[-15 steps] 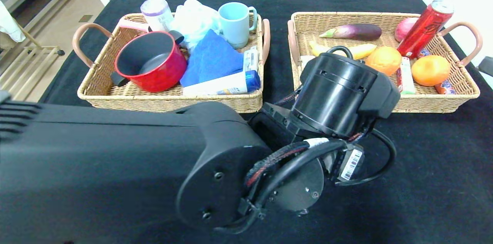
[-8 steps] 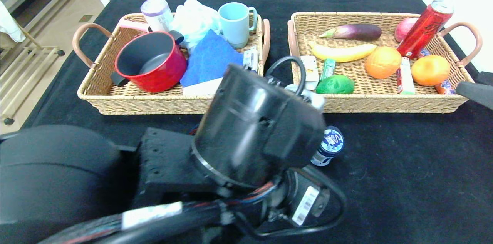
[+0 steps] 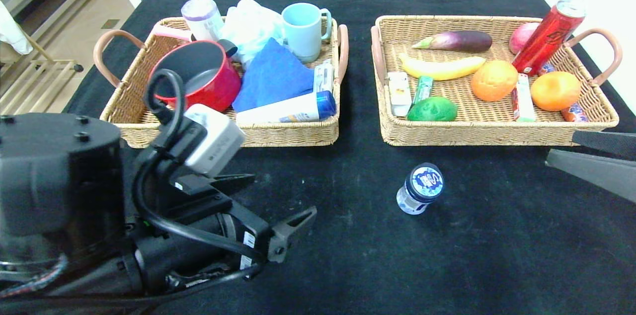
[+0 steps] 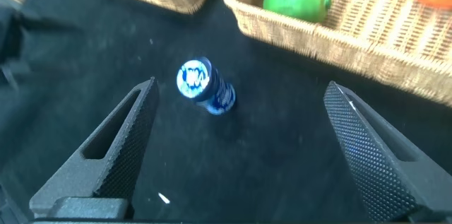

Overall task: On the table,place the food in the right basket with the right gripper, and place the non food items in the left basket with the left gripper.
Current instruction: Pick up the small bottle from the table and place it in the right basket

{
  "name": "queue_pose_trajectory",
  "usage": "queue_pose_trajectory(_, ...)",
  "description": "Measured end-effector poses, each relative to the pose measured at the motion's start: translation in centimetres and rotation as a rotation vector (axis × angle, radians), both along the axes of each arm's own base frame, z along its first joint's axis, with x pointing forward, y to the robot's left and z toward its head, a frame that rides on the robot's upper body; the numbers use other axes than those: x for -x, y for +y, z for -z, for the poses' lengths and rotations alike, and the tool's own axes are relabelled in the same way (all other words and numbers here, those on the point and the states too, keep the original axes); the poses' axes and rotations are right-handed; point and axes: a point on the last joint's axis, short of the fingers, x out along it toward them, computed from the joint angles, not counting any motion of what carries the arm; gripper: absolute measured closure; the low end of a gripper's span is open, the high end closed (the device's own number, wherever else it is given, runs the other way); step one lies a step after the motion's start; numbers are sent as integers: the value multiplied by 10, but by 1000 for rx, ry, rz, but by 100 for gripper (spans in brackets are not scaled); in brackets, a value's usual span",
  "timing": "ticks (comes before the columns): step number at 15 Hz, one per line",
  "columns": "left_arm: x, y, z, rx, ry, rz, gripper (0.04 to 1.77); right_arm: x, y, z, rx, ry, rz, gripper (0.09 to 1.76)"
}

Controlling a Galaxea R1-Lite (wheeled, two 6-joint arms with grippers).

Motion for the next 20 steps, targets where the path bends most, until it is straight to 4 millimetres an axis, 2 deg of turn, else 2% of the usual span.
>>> queue_pose_trajectory(4,-3,36,3,27,-88,5,11,-2,23,3,76,86,67,14)
queue_pose_trajectory(9,-4,79,1,17,-138,46,11,-21,62,-4,166,219,170,14)
queue_pose_trajectory(14,-1,88,0,17,-157,17,10,-38,103,-24,124,421,294,14)
queue_pose_trajectory(20,3,90,-3,25,-176,19,10,-61,149,-21,162,574,387,14)
